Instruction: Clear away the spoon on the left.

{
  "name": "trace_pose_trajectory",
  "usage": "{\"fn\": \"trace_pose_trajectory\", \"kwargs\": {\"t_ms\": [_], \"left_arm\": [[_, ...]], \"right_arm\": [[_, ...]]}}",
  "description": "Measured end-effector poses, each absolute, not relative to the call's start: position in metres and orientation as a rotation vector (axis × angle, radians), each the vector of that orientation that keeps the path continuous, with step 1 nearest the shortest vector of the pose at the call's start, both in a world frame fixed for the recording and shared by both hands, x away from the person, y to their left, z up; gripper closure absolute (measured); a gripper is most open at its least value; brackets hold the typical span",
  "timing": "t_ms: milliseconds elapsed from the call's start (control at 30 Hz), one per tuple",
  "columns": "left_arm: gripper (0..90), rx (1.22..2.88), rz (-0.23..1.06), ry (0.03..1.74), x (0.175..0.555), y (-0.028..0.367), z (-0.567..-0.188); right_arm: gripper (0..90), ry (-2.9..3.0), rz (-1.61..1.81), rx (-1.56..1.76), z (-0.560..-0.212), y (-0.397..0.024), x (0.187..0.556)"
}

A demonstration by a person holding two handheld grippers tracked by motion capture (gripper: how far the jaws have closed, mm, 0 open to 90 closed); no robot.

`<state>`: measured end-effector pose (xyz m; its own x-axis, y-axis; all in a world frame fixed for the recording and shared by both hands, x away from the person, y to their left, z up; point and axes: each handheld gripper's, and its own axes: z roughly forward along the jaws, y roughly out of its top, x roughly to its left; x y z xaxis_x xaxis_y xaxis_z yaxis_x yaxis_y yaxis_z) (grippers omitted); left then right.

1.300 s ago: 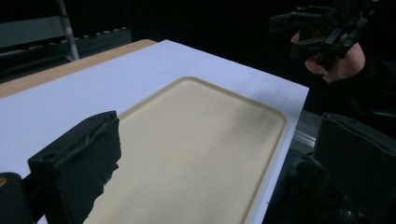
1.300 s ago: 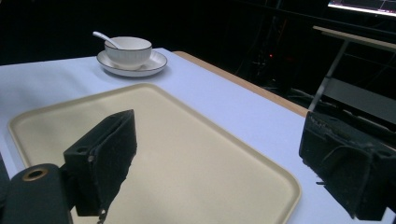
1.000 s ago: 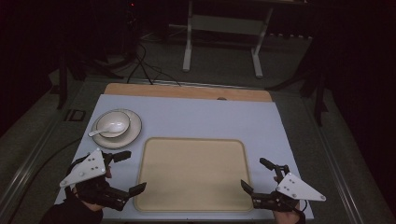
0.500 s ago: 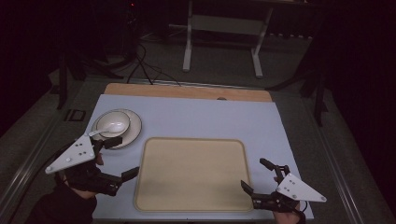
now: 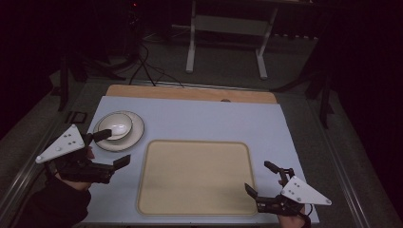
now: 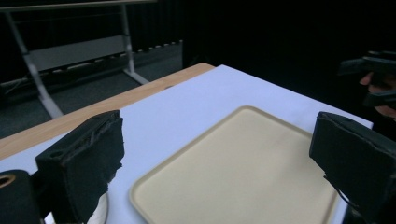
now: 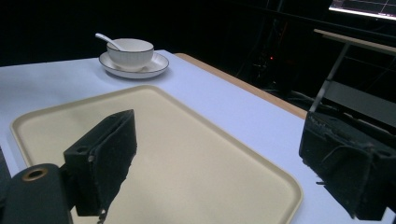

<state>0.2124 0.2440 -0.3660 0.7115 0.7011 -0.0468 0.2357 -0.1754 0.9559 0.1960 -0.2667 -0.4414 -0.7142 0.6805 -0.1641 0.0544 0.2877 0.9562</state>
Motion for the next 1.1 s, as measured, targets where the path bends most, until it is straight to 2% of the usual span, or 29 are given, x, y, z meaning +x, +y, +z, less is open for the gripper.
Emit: {"fn": "trace_pose_trajectory", "kwargs": {"t_ms": [600, 900, 1100], "left_arm": [[5.2, 1.611, 0.561, 0.953, 0.235, 0.29, -0.375], [5.2, 1.531, 0.533, 1.154, 0.252, 0.32, -0.405], [5.3, 1.45, 0.452, 1.257, 0.261, 0.336, -0.426]], "right_arm": [[11.3, 2.004, 1.466, 0.654, -0.441, -0.265, 0.194], [11.3, 2.012, 1.461, 0.651, -0.441, -0.264, 0.194], [11.3, 2.018, 1.457, 0.649, -0.441, -0.264, 0.194]]}}
